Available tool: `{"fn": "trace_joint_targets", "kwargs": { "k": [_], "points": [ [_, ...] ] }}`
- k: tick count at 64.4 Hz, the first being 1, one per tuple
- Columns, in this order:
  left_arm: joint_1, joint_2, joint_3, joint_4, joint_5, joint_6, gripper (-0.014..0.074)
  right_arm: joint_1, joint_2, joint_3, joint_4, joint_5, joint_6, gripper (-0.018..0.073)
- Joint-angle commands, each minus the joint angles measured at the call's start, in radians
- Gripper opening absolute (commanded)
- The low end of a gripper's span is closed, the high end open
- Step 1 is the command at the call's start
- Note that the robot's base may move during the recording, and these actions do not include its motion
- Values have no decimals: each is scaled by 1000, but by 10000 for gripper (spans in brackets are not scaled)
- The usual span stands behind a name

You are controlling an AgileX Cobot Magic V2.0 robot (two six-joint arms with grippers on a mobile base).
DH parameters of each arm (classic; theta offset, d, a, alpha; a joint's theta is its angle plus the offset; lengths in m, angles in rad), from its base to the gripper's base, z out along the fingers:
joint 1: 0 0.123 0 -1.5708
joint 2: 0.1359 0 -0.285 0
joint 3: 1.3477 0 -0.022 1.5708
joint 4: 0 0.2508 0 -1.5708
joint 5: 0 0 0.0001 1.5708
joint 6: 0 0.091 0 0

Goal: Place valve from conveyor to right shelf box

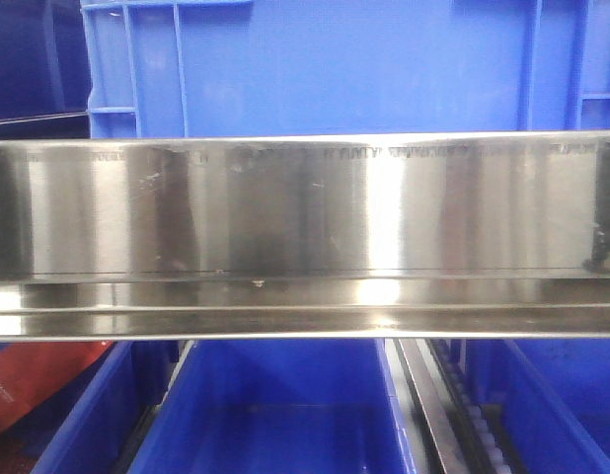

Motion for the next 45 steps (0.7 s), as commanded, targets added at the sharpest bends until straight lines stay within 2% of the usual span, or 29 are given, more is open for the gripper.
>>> {"fn": "trace_joint_targets", "kwargs": {
  "k": [1,18,23,27,33,40,45],
  "points": [
    [-18,54,-16,-4,-10,1,-111,2,49,-17,-6,-31,-5,-155],
    [-18,178,-16,-6,53,1,-109,2,203,-17,-6,22,-5,-155],
    [-18,195,-16,-6,65,1,-69,2,237,-17,-6,31,-5,-145],
    [-18,207,-16,-9,75,1,-1,2,256,-17,-6,39,-5,-118],
    [-18,220,-16,-9,99,1,165,2,273,-17,-6,55,-5,-32],
    [-18,223,-16,-9,108,1,381,2,279,-17,-6,69,-5,170],
    [-18,223,-16,-9,108,1,504,2,278,-17,-6,73,-5,337]
  ]
}}
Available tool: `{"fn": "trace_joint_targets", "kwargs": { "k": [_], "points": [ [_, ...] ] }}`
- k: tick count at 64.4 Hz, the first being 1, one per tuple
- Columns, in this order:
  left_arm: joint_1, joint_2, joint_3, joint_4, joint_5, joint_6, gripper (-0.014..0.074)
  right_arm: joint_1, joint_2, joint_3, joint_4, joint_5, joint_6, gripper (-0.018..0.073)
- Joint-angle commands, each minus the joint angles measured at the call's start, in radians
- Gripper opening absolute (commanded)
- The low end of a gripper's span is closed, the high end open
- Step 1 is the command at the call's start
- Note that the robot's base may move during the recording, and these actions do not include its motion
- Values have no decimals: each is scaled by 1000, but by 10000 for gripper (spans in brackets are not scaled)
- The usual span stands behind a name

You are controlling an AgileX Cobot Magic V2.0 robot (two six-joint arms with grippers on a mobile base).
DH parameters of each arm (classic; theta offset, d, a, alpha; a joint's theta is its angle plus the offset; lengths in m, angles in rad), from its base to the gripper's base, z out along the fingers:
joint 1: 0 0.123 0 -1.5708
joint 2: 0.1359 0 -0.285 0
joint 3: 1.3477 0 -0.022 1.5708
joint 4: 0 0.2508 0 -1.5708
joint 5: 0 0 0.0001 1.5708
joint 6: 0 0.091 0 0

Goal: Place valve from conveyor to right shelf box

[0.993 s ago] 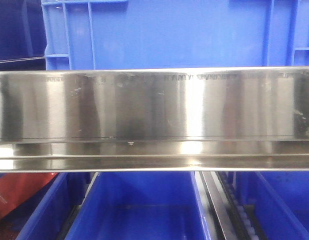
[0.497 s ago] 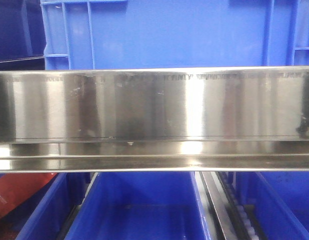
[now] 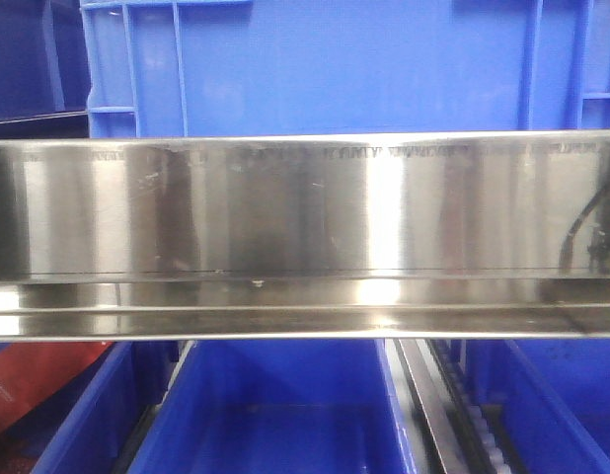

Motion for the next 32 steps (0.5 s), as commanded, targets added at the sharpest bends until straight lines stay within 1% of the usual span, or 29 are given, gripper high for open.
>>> {"fn": "trace_joint_targets", "kwargs": {
  "k": [1,6,8,10,22,28,32],
  "points": [
    [-3,-10,-13,-10,-15,1,525,2,-20,-17,-4,-30,-5,386],
    [-3,-10,-13,-10,-13,1,608,2,-24,-17,-4,-26,-5,522],
    [-3,-12,-13,-10,-11,1,616,2,-26,-17,-4,-24,-5,558],
    [-3,-15,-13,-10,-9,1,610,2,-31,-17,-4,-24,-5,575],
    [-3,-53,-41,-6,20,1,574,2,-82,-17,-4,-20,-5,529],
    [-3,-91,-53,3,30,1,535,2,-130,-17,-4,-11,-5,457],
    [-3,-125,-57,12,40,1,469,2,-163,-17,-4,-11,-5,380]
  ]
}}
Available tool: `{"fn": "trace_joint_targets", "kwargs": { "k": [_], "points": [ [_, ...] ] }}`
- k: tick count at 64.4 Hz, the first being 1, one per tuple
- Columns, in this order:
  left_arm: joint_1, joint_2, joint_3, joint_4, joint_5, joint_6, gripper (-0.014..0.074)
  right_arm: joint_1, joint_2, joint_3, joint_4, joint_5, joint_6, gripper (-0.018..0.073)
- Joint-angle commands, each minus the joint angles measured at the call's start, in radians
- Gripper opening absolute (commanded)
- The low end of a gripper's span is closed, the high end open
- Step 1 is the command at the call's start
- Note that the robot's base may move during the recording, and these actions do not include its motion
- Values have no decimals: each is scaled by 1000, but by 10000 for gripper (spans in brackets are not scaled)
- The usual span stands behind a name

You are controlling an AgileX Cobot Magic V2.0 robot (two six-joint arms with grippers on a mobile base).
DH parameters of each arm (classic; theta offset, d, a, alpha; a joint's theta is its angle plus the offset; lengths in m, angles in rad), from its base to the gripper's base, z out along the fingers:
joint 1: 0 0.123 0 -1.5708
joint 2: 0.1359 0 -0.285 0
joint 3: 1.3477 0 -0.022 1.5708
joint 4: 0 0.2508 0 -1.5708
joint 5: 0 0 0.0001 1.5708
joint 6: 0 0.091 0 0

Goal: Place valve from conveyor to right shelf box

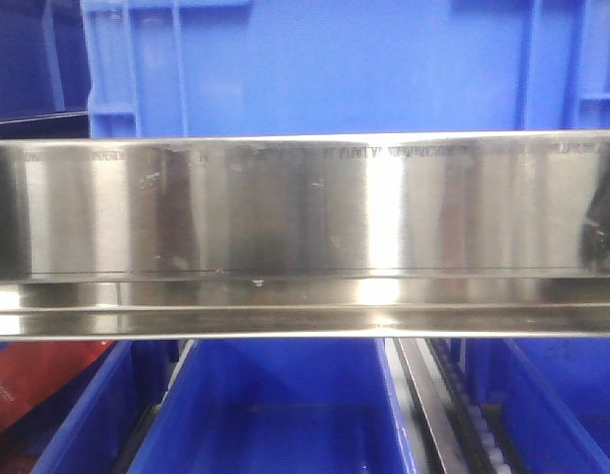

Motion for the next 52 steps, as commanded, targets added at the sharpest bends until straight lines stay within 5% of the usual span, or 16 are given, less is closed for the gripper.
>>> {"fn": "trace_joint_targets", "kwargs": {
  "k": [1,17,20,33,52],
  "points": [
    [-3,-72,-20,10,11,1,449,2,-69,-10,-4,-3,-5,357],
    [1,-207,-20,131,80,-48,-45,2,-245,4,-4,-3,-5,-167],
    [1,-238,-17,179,101,-84,-114,2,-280,26,-4,-14,-5,-161],
    [1,-381,108,261,90,-144,-111,-2,-473,231,-25,-132,-5,-158],
    [1,-772,631,259,-314,-216,-111,-2,-858,722,-25,-436,-5,-163]
  ]
}}
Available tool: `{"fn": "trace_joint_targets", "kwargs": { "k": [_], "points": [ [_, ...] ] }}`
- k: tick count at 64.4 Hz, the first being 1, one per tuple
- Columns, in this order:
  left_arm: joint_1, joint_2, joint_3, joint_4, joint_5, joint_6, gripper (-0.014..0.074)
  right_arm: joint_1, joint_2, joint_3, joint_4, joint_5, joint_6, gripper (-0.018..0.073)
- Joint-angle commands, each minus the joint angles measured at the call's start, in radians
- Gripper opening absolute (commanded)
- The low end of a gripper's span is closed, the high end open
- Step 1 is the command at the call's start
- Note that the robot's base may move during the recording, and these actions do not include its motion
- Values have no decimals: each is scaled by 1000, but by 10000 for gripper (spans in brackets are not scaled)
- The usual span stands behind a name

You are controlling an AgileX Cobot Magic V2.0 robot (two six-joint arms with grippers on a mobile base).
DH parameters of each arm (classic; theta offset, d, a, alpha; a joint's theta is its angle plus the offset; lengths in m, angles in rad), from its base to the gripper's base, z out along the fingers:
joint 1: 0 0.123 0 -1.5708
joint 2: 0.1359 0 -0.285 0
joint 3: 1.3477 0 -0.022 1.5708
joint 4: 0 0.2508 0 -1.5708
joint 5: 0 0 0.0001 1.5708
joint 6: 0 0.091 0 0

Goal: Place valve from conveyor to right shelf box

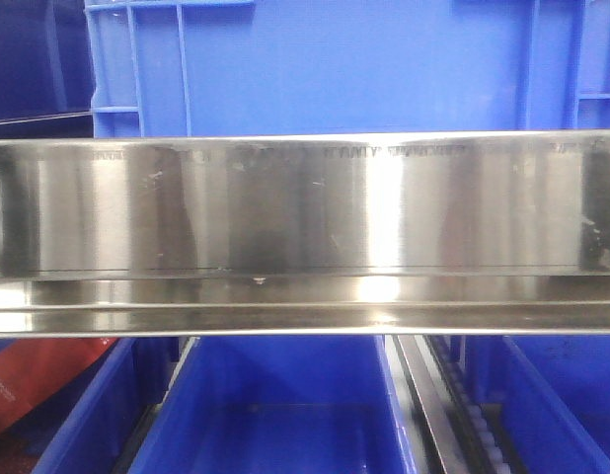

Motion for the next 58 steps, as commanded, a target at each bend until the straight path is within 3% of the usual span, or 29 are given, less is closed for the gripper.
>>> {"fn": "trace_joint_targets", "kwargs": {
  "k": [1,34,47,58],
  "points": [
    [-1,-120,154,0,-140,-15,-111,-2,-117,150,-10,-130,-5,-163],
    [-1,-718,973,-47,-604,-15,-111,-2,-646,791,-10,-240,-5,-163],
    [-1,-808,1129,-49,-738,-15,-111,-2,-741,941,-10,-311,-5,-163],
    [-1,-814,1145,-49,-745,-15,-111,-2,-745,953,-10,-319,-5,-163]
  ]
}}
